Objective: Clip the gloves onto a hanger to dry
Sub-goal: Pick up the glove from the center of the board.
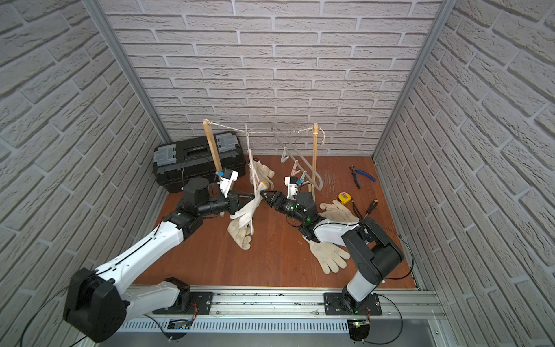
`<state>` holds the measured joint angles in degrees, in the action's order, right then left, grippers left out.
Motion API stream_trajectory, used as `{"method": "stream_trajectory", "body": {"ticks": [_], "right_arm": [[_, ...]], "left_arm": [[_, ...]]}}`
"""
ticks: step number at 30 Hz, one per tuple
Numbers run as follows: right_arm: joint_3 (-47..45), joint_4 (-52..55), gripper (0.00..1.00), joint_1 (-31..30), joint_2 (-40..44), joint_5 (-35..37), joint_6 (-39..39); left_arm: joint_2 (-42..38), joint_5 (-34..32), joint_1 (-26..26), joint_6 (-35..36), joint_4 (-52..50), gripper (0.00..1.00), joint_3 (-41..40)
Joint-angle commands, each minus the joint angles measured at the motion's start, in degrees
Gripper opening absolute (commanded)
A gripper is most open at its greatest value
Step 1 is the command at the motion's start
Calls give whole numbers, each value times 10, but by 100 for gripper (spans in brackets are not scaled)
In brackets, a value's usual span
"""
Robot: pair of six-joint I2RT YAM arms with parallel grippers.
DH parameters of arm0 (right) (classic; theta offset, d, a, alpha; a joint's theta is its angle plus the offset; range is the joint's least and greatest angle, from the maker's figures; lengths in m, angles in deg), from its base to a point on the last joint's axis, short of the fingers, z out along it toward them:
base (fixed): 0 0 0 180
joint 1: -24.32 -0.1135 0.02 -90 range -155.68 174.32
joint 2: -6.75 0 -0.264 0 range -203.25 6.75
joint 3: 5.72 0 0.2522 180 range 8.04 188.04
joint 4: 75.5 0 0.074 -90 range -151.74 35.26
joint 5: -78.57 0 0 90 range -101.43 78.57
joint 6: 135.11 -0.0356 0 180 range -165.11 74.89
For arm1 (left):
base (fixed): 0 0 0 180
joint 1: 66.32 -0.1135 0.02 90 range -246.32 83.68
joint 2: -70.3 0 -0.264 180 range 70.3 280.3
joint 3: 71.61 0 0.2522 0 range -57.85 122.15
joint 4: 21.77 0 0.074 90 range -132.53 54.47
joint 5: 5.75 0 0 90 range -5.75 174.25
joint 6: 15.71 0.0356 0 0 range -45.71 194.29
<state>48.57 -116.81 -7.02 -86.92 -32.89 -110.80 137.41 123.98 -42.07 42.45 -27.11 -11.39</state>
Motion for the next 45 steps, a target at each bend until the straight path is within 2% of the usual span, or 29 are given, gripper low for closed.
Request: {"method": "stream_trajectory", "body": {"ticks": [1, 5, 10, 16, 25, 29, 33, 37, 42, 45], "right_arm": [[3, -50, 73, -1, -10, -7, -20], [-3, -48, 77, 0, -20, 7, -25], [19, -151, 78, -3, -66, 7, -103], [40, -194, 78, -22, -85, 25, -148], [55, -224, 73, -29, -91, 31, -168], [50, -204, 61, -29, -75, 27, -150], [43, -183, 40, -29, -59, 24, -129], [46, -157, 24, -28, -44, 14, -101], [53, -62, 16, -30, 4, -7, -12], [67, 66, 14, -42, 57, -9, 90]], "left_arm": [[-4, 23, -8, -29, 74, 0, -9], [-4, 33, -11, -44, 89, 0, -7], [-6, 36, -13, -51, 93, 0, -11], [-5, 35, -19, -69, 114, 0, -19], [1, 38, -26, -85, 137, 0, -30], [0, 42, -36, -85, 135, 0, -35], [-4, 44, -45, -85, 131, 0, -42], [-5, 50, -51, -75, 115, 0, -41], [0, 47, -54, -22, 22, 0, -21], [7, 44, -54, 12, -34, 18, 2]]}}
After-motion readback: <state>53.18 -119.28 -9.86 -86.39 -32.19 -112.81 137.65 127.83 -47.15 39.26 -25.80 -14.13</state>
